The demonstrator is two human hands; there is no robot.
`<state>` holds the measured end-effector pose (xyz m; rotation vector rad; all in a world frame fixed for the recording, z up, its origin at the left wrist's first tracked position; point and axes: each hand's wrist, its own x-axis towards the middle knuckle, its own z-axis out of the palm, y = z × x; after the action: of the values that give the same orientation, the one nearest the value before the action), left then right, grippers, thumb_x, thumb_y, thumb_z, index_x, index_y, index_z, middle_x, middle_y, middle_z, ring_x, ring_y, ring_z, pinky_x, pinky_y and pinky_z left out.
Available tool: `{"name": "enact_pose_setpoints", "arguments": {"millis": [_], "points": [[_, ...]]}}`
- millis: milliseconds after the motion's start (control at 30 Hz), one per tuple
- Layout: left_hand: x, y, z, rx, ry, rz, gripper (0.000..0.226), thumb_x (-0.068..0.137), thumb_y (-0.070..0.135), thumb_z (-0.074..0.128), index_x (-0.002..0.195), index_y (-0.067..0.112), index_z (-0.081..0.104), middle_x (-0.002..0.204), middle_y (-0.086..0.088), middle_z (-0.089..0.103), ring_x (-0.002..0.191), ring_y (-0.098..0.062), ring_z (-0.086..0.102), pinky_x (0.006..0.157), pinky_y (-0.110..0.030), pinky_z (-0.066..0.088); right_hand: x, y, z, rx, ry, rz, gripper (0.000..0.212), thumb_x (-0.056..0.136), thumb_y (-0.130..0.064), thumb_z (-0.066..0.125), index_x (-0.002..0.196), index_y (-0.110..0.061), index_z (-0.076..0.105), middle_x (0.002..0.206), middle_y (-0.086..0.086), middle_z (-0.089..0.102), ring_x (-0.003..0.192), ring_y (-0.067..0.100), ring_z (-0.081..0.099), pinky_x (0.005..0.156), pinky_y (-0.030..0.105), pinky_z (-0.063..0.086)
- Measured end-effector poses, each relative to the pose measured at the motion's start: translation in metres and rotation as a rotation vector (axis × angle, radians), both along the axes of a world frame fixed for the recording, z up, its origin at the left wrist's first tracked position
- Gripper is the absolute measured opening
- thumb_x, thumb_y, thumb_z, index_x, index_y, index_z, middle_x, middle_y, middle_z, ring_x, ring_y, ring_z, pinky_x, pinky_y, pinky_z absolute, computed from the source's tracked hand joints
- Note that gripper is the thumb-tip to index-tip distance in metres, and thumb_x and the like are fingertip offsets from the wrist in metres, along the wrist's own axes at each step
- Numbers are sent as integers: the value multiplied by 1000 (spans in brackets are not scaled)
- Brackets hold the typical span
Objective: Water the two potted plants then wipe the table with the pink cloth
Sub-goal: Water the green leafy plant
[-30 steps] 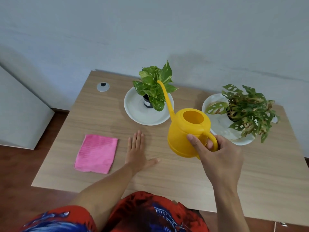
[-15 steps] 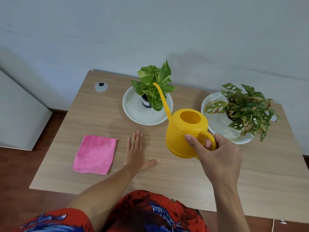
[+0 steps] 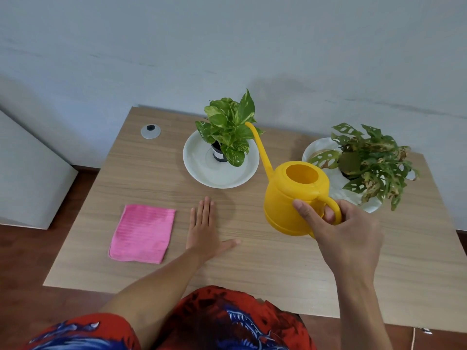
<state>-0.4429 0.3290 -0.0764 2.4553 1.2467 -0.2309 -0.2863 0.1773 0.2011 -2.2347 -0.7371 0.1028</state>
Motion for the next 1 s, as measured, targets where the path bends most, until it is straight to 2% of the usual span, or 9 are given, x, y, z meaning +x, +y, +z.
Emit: {"name": "enact_pose_setpoints", "arguments": {"millis": [233, 333, 500, 700, 833, 1000], "points": [[0, 0, -1, 8, -11, 5, 145, 62, 104, 28, 156, 3, -19, 166, -13, -25, 152, -25, -28, 122, -45, -22, -4, -3, 0, 3, 18, 30, 60, 69, -56, 82, 53, -19, 37, 45, -8, 40, 46, 11, 40, 50, 27, 32], [0, 0, -3, 5, -4, 4, 148, 57, 108, 17, 156, 4, -19, 166, -13, -25, 152, -25, -28, 122, -46, -20, -8, -4, -1, 9, 43, 49, 61, 68, -54, 83, 53, -20, 35, 45, -7, 38, 45, 11, 37, 48, 28, 32], [0, 0, -3, 5, -16, -5, 151, 52, 108, 5, 157, 3, -18, 166, -13, -26, 153, -26, -27, 124, -48, -16, -13, -3, -5, 3, 51, 79, 60, 67, -60, 80, 51, -23, 36, 45, -5, 43, 45, 15, 44, 49, 34, 41], [-1, 0, -3, 13, -33, -5, 149, 55, 108, 10, 158, 3, -14, 167, -13, -22, 153, -25, -24, 123, -46, -19, -16, 0, -6, 10, 56, 104, 60, 67, -61, 79, 51, -24, 35, 44, -5, 42, 45, 16, 43, 51, 36, 42], [-2, -1, -3, 16, -23, -7, 147, 59, 107, 18, 158, 3, -14, 167, -13, -22, 154, -25, -23, 122, -44, -22, -18, 6, -6, 18, 65, 108, 60, 67, -58, 82, 52, -24, 34, 46, -6, 42, 47, 15, 44, 50, 33, 40], [-1, -1, -1, 10, -16, 9, 146, 56, 107, 14, 156, 5, -19, 165, -11, -26, 152, -23, -27, 120, -43, -25, -14, 13, -5, 15, 55, 102, 60, 68, -59, 81, 52, -21, 37, 46, -5, 43, 47, 14, 44, 49, 31, 37]]}}
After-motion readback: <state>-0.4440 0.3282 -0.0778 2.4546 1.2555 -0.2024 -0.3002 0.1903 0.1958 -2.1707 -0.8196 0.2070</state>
